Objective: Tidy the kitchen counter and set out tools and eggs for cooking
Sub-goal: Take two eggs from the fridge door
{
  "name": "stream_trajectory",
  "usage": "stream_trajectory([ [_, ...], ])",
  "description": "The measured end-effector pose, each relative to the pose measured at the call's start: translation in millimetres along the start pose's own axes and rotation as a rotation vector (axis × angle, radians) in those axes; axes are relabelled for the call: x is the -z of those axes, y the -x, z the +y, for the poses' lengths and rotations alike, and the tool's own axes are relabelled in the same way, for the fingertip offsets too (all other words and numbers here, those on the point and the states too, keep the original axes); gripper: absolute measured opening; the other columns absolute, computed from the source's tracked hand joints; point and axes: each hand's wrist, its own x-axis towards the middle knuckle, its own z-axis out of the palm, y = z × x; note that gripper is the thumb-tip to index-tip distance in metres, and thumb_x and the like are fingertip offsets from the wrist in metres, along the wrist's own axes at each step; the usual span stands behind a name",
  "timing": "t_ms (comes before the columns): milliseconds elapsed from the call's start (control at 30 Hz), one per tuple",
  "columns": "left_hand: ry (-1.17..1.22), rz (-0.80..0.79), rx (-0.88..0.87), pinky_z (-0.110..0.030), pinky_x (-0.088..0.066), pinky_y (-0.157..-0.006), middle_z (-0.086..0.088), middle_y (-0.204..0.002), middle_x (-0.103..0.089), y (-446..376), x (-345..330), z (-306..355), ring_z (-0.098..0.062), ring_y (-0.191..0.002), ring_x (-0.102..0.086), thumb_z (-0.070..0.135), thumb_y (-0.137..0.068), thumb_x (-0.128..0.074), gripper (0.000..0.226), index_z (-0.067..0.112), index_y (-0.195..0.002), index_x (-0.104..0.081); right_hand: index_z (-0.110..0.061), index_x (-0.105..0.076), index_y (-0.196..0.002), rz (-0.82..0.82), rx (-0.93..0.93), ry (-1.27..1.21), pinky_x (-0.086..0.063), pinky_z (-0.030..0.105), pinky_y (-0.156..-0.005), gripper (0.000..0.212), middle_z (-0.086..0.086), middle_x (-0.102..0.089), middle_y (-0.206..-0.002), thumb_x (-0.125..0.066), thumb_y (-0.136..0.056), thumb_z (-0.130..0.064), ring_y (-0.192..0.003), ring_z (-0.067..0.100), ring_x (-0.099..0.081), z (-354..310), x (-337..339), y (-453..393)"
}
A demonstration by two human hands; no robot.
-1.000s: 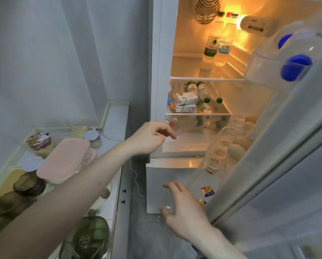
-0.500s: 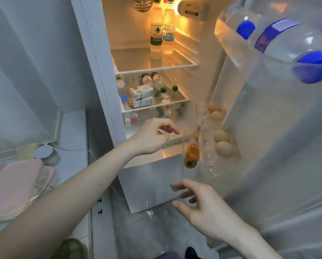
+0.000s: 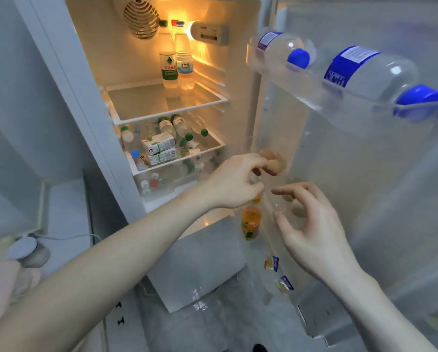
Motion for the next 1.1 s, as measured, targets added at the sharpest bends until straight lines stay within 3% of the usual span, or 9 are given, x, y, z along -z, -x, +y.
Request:
stream_trajectory([
  [100,-0.093,-0.092,-0.079,-0.035,-0.052,-0.088,0.012,-0.106,-0.065,-19,-17,11,-0.011,-0.097,-0.060,0.022,-0.081,-0.064,0.036,0.026,-0.115,-0.071,-0.038,-0.051,-0.124,-0.029,-0.094,0.081,-0.046,0.037,-0.096,0.049,-0.015,-0.049,-0.120,-0.068,-0.084,-0.016,-0.110,0.013,-0.052,13,3,2],
  [200,-0.165,-0.171,-0.091,-0.036,-0.051,-0.088,0.009,-0.110,-0.065,-35,-33,18,-0.012,-0.099,-0.057,0.028,-0.083,-0.064,0.036,0.027,-0.119,-0.070,-0.032,-0.045,-0.130,-0.072,-0.152,0.133,-0.041,0.034,-0.099,0.054,-0.014,-0.044,-0.123,-0.067,-0.084,-0.014,-0.115,0.017,-0.048,29,6,2],
  [333,-0.211,-0.217,-0.110,-0.035,-0.049,-0.079,0.008,-0.095,-0.058,-48,-45,28,-0.014,-0.092,-0.053,0.041,-0.090,-0.065,0.031,0.026,-0.116,-0.072,-0.027,-0.042,-0.136,-0.075,-0.269,0.074,-0.037,0.033,-0.104,0.052,-0.008,-0.042,-0.127,-0.067,-0.090,-0.023,-0.124,0.020,-0.046,43,12,-3],
  [467,-0.278,-0.239,-0.120,-0.032,-0.046,-0.074,0.002,-0.106,-0.069,-61,-54,37,-0.022,-0.102,-0.061,0.043,-0.092,-0.061,0.033,0.027,-0.118,-0.071,-0.026,-0.044,-0.135,-0.062,-0.330,0.042,-0.040,0.036,-0.104,0.051,-0.007,-0.043,-0.122,-0.066,-0.090,-0.015,-0.124,0.022,-0.048,55,19,-11],
  [567,-0.328,-0.265,-0.115,-0.032,-0.043,-0.072,0.000,-0.113,-0.070,-70,-58,43,-0.024,-0.105,-0.062,0.044,-0.090,-0.061,0.036,0.030,-0.123,-0.068,-0.024,-0.045,-0.136,-0.074,-0.362,0.068,-0.040,0.038,-0.107,0.052,0.002,-0.049,-0.130,-0.065,-0.089,-0.014,-0.126,0.026,-0.049,63,22,-15],
  [767,-0.440,-0.341,-0.124,-0.032,-0.049,-0.067,0.000,-0.098,-0.072,-82,-65,56,-0.025,-0.092,-0.067,0.040,-0.083,-0.072,0.035,0.028,-0.116,-0.069,-0.023,-0.046,-0.134,-0.058,-0.358,0.113,-0.042,0.040,-0.105,0.051,0.003,-0.052,-0.132,-0.066,-0.088,-0.015,-0.125,0.028,-0.048,71,23,-16],
  [967,-0.368,-0.248,-0.113,-0.029,-0.042,-0.065,0.000,-0.102,-0.071,-77,-63,47,-0.024,-0.095,-0.065,0.029,-0.085,-0.070,0.034,0.029,-0.119,-0.066,-0.023,-0.045,-0.136,-0.083,-0.350,0.146,-0.041,0.039,-0.102,0.053,0.004,-0.053,-0.134,-0.067,-0.088,-0.016,-0.127,0.029,-0.047,76,24,-16],
  [1100,-0.160,-0.099,0.001,-0.031,-0.050,-0.079,0.012,-0.101,-0.067,-60,-45,30,-0.016,-0.096,-0.064,0.036,-0.084,-0.074,0.042,0.035,-0.124,-0.062,-0.020,-0.044,-0.140,-0.143,-0.344,0.256,-0.037,0.038,-0.103,0.053,0.006,-0.052,-0.137,-0.064,-0.092,-0.018,-0.125,0.032,-0.042,77,24,-19],
])
